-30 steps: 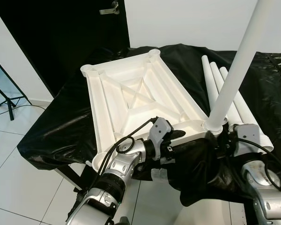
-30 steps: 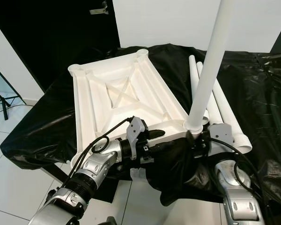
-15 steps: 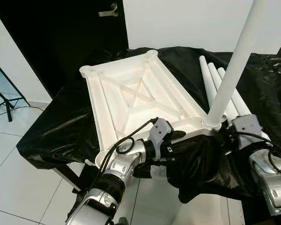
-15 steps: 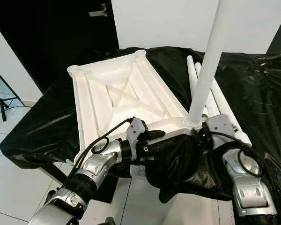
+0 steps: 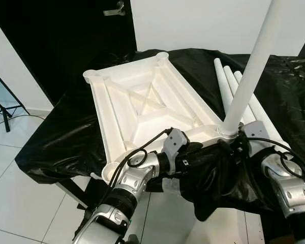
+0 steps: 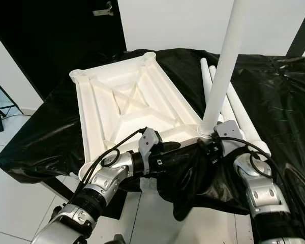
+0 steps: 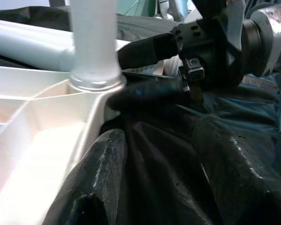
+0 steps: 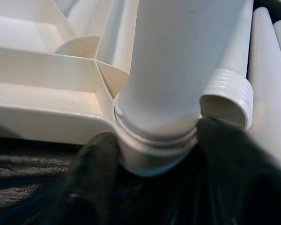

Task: Building children table

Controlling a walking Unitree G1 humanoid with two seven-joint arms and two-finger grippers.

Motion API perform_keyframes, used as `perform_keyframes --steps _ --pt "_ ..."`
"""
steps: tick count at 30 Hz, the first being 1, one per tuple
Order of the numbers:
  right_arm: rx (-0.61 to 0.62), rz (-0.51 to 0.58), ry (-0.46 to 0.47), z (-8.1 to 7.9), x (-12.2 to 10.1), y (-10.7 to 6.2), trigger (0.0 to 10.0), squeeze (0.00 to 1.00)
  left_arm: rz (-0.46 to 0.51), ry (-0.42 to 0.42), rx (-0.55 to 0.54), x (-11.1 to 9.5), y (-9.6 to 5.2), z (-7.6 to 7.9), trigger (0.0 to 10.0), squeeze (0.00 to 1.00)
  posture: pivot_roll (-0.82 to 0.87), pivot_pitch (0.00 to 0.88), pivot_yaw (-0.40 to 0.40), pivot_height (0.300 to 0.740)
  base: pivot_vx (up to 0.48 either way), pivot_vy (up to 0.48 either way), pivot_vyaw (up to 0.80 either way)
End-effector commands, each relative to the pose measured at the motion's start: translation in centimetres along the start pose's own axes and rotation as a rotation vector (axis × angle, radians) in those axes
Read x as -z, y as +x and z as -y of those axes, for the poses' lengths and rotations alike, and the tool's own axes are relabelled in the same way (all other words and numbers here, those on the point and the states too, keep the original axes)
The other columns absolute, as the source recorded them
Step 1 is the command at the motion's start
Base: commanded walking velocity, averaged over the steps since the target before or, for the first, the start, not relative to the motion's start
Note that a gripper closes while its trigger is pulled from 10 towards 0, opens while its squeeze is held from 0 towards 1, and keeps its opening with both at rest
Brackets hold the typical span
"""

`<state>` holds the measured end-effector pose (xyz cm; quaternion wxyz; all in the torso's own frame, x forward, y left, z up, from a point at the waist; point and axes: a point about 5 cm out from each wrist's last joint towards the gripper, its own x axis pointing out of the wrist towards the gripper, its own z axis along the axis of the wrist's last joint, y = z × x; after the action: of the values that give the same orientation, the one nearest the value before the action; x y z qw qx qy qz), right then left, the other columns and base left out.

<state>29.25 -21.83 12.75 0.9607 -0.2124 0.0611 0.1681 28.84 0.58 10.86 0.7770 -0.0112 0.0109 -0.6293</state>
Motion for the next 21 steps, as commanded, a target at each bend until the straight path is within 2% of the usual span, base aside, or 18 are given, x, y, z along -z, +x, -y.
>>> perform_keyframes --steps 1,9,11,12,19,20,21 --pt "-0.028 0.083 0.001 -0.2 -1.4 0.6 0.0 0.0 -0.011 0.011 0.025 0.3 -0.5 0.1 10.0 0.0 0.11 0.0 0.027 0.74 0.0 0.0 0.0" --pt "-0.078 0.121 0.0 -0.9 -1.5 1.9 0.0 0.0 -0.011 0.013 0.028 0.3 -0.5 0.1 10.0 0.0 0.11 0.0 0.032 0.74 0.0 0.0 0.0" --pt "-0.082 0.124 0.018 -0.9 -1.5 2.4 0.0 0.0 -0.011 0.015 0.03 0.2 -0.4 0.1 10.0 0.0 0.1 0.0 0.034 0.74 0.0 0.0 0.0" --pt "-0.093 0.123 0.037 -1.1 -1.5 3.3 0.0 0.0 -0.009 0.018 0.033 0.1 -0.3 0.1 10.0 0.0 0.11 0.0 0.034 0.74 0.0 0.0 0.0" --pt "-0.102 0.139 0.03 -1.3 -2.1 3.5 0.0 0.0 -0.008 0.019 0.033 0.1 -0.2 0.1 10.0 0.0 0.11 0.0 0.029 0.74 0.0 0.0 0.0" --pt "-0.056 0.144 0.003 -1.0 -2.4 2.7 10.0 0.0 -0.008 0.016 0.027 0.2 -0.4 0.2 10.0 0.0 0.12 0.0 0.023 0.74 0.0 0.0 0.0" --pt "-0.056 0.144 0.003 -1.0 -2.4 2.7 10.0 0.0 -0.008 0.016 0.027 0.2 -0.4 0.2 10.0 0.0 0.12 0.0 0.023 0.74 0.0 0.0 0.0"
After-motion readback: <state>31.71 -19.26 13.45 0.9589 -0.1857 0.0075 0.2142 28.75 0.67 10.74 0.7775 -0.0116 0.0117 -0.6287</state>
